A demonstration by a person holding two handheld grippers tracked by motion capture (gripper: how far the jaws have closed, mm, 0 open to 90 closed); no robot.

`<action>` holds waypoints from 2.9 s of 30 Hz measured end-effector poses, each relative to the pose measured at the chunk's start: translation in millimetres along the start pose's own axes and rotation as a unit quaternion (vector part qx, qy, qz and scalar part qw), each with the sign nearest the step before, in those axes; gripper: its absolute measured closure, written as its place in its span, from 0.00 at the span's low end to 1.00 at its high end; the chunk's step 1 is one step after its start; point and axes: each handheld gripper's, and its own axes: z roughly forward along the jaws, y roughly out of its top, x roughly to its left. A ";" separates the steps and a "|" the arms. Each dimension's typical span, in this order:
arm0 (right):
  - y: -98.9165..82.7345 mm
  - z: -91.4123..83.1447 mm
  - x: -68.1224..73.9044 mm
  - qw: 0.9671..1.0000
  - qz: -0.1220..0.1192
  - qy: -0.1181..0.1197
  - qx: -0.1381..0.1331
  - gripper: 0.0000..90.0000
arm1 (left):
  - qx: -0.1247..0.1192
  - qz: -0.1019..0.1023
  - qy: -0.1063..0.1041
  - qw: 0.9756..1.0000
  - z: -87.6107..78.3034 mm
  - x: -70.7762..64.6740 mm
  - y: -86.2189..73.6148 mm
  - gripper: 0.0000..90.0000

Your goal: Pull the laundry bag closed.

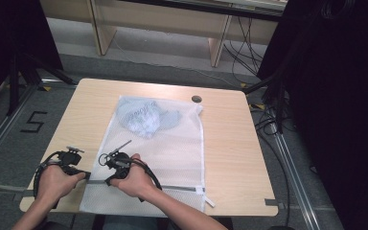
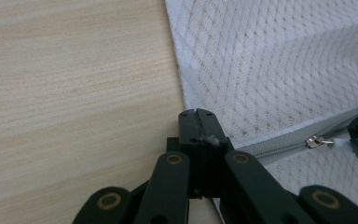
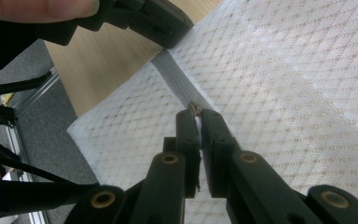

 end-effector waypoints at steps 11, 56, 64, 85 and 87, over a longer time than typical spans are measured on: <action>-0.8 -1.0 -3.2 1.000 -0.023 -0.008 0.001 0.97 | 0.007 0.001 -0.004 1.000 -0.7 1.0 0.5 1.00; -5.9 -13.0 -4.3 0.999 -0.002 -0.031 0.025 0.97 | -0.002 0.000 -0.004 1.000 0.2 1.5 -0.3 1.00; -7.8 -15.9 -5.7 0.999 0.005 -0.029 0.025 0.97 | -0.002 0.000 -0.003 1.000 0.2 1.5 -0.2 1.00; -10.9 -17.7 -8.5 0.999 0.014 -0.031 0.031 0.97 | 0.001 0.000 -0.004 1.000 -0.3 1.8 0.1 1.00; -10.9 -17.8 -7.8 0.999 0.024 -0.030 0.034 0.97 | 0.008 0.001 -0.003 1.000 -1.4 2.0 0.7 1.00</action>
